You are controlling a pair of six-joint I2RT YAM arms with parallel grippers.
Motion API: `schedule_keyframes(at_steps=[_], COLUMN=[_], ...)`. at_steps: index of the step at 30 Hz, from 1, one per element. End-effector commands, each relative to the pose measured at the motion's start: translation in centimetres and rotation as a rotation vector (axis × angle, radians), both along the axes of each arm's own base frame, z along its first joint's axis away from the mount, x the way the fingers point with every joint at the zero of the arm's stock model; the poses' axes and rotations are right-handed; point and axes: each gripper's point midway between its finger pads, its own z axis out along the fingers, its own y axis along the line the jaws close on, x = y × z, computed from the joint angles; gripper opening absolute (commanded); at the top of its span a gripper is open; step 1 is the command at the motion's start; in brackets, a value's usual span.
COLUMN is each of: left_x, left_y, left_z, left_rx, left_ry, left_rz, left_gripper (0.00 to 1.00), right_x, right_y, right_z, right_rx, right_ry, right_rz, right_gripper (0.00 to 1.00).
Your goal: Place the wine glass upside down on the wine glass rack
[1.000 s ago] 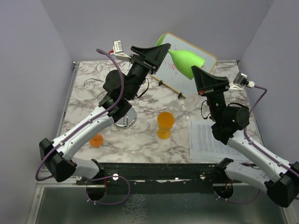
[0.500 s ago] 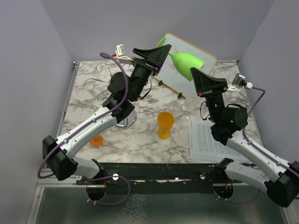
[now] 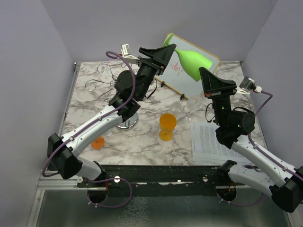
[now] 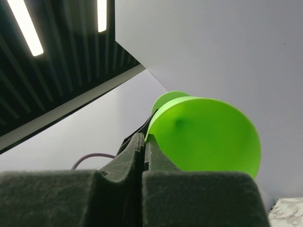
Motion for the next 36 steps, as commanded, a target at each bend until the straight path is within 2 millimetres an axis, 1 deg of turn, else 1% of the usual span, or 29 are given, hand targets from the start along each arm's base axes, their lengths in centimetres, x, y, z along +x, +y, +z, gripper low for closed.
schedule_keyframes(at_steps=[1, 2, 5, 8, 10, 14, 17, 19, 20, 21, 22, 24, 25, 26, 28, 30, 34, 36], left_x=[-0.1, -0.1, 0.0, 0.1, 0.1, 0.1, 0.0, -0.2, -0.3, -0.3, -0.3, -0.4, -0.5, -0.6, -0.9, -1.1, -1.6, -2.1], left_y=[-0.9, -0.9, -0.5, -0.1, -0.2, -0.7, -1.0, -1.2, -1.2, -1.3, -1.2, -1.0, -0.9, -0.7, -0.2, 0.3, 1.2, 1.2], left_z=[1.7, 1.8, 1.6, 1.8, 1.8, 1.7, 1.7, 1.7, 1.7, 1.7, 1.7, 1.6, 1.7, 1.7, 2.0, 2.3, 2.7, 3.0], left_rx=[-0.004, -0.008, -0.026, -0.049, -0.056, -0.062, -0.056, -0.047, -0.041, -0.034, -0.029, -0.011, 0.005, 0.024, 0.08, 0.158, 0.336, 0.422], left_ry=[-0.046, -0.047, -0.046, -0.049, -0.052, -0.057, -0.066, -0.076, -0.084, -0.089, -0.093, -0.108, -0.123, -0.141, -0.192, -0.262, -0.406, -0.492], left_rz=[-0.022, -0.021, -0.004, 0.01, 0.007, -0.016, -0.027, -0.034, -0.034, -0.034, -0.031, -0.017, -0.006, 0.008, 0.048, 0.103, 0.21, 0.242], left_gripper=[0.66, 0.63, 0.5, 0.4, 0.36, 0.33, 0.28, 0.2, 0.13, 0.03, 0.0, 0.0, 0.0, 0.0, 0.0, 0.0, 0.0, 0.0], right_x=[-0.4, -0.4, -0.4, -0.5, -0.5, -0.6, -0.8, -0.8, -0.8, -0.8, -0.8, -0.8, -0.8, -0.8, -0.7, -0.4, 0.1, -0.4], right_y=[0.0, 0.1, 0.5, 0.8, 1.1, 1.8, 2.1, 2.3, 2.3, 2.4, 2.4, 2.3, 2.3, 2.1, 1.8, 1.2, -0.6, -1.9], right_z=[-0.2, -0.3, -0.5, -0.8, -1.1, -1.3, -1.5, -1.6, -1.8, -1.8, -1.9, -2.3, -2.4, -2.6, -3.1, -3.7, -5.7, -5.8], right_rx=[0.013, 0.011, 0.007, 0.001, -0.009, -0.036, -0.052, -0.06, -0.061, -0.064, -0.066, -0.071, -0.079, -0.09, -0.119, -0.167, -0.309, -0.394], right_ry=[0.007, 0.01, 0.011, 0.014, 0.013, 0.004, -0.003, -0.003, 0.0, 0.001, 0.005, 0.027, 0.036, 0.047, 0.087, 0.142, 0.294, 0.324], right_rz=[0.02, 0.025, 0.046, 0.067, 0.079, 0.098, 0.112, 0.119, 0.121, 0.122, 0.123, 0.124, 0.12, 0.111, 0.087, 0.043, -0.075, -0.143], right_gripper=[0.01, 0.0, 0.01, 0.01, 0.01, 0.01, 0.01, 0.01, 0.01, 0.01, 0.01, 0.02, 0.1, 0.22, 0.41, 0.55, 0.73, 0.79])
